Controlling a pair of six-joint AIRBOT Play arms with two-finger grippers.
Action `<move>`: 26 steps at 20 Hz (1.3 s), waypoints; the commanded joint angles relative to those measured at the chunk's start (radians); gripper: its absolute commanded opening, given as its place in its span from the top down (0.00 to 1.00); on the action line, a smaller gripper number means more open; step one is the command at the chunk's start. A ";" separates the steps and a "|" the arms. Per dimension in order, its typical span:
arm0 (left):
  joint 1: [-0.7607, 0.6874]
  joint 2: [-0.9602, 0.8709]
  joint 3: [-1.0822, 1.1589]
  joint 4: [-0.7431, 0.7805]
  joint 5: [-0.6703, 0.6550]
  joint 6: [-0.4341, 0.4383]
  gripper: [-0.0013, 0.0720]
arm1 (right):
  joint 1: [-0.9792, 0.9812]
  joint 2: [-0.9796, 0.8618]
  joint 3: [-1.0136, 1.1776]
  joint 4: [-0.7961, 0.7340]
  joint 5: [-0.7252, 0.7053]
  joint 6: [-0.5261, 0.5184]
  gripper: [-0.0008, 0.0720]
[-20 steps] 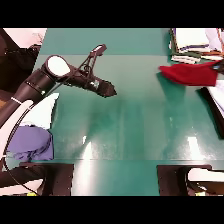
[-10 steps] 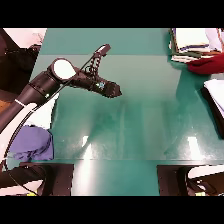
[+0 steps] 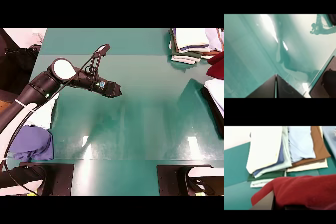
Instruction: Fold the shirts.
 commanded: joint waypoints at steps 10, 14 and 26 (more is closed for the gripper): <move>0.000 0.000 0.001 0.016 -0.047 0.010 0.95 | -0.226 0.254 -0.446 -0.405 0.229 0.109 0.95; 0.000 0.000 0.001 0.016 -0.047 0.034 0.95 | -0.332 0.326 -0.604 -0.505 0.241 0.185 0.10; 0.000 0.001 0.001 0.013 -0.042 0.033 0.95 | 0.006 0.480 -0.659 -0.199 0.226 0.206 0.23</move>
